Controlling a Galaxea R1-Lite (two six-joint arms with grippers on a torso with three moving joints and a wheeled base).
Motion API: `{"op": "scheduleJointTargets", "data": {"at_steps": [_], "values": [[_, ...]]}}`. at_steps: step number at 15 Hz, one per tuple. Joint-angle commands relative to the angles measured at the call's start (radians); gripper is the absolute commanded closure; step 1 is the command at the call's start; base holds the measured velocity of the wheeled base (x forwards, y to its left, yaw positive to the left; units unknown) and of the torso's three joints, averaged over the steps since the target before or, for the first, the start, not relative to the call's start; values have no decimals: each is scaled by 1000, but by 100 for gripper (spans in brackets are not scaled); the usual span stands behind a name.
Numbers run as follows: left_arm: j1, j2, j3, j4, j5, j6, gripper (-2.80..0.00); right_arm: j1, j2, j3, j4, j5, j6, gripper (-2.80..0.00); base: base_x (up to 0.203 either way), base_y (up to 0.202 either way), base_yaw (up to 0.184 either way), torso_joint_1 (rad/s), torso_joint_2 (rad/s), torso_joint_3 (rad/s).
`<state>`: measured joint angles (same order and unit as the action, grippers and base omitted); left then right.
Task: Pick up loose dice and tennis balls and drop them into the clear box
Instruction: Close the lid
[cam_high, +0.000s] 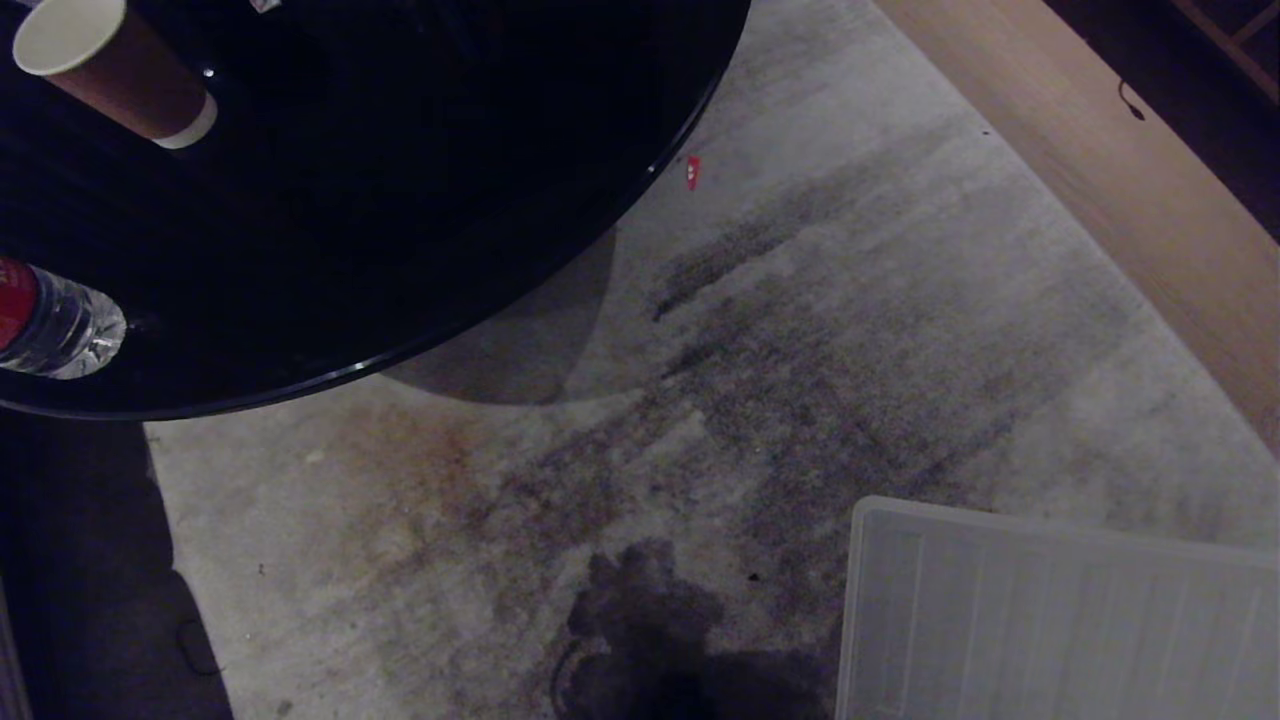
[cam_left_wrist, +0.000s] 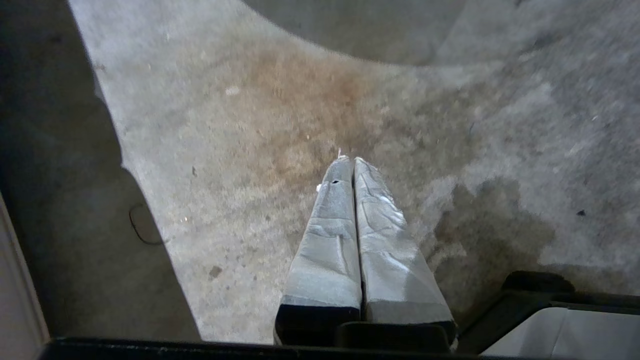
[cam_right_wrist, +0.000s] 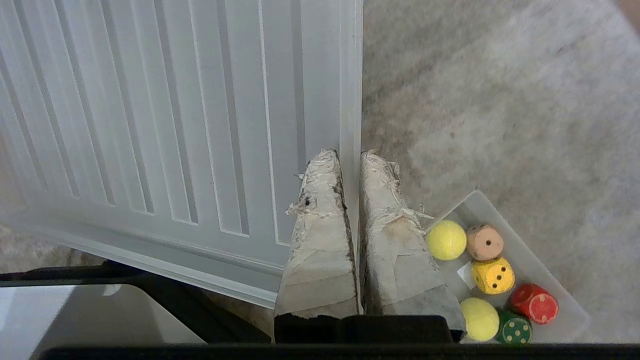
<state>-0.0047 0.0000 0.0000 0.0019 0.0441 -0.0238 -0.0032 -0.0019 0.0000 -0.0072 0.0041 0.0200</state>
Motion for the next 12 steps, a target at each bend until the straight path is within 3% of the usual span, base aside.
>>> {"op": "scheduleJointTargets", "data": {"at_steps": [1, 12], "values": [[0, 2, 2, 0, 0, -1, 0, 0, 2, 2, 0, 1, 0, 0, 0, 0, 0, 5, 2, 203], [0, 2, 2, -2, 0, 1, 0, 0, 2, 2, 0, 1, 0, 0, 0, 0, 0, 3, 3, 202]]}}
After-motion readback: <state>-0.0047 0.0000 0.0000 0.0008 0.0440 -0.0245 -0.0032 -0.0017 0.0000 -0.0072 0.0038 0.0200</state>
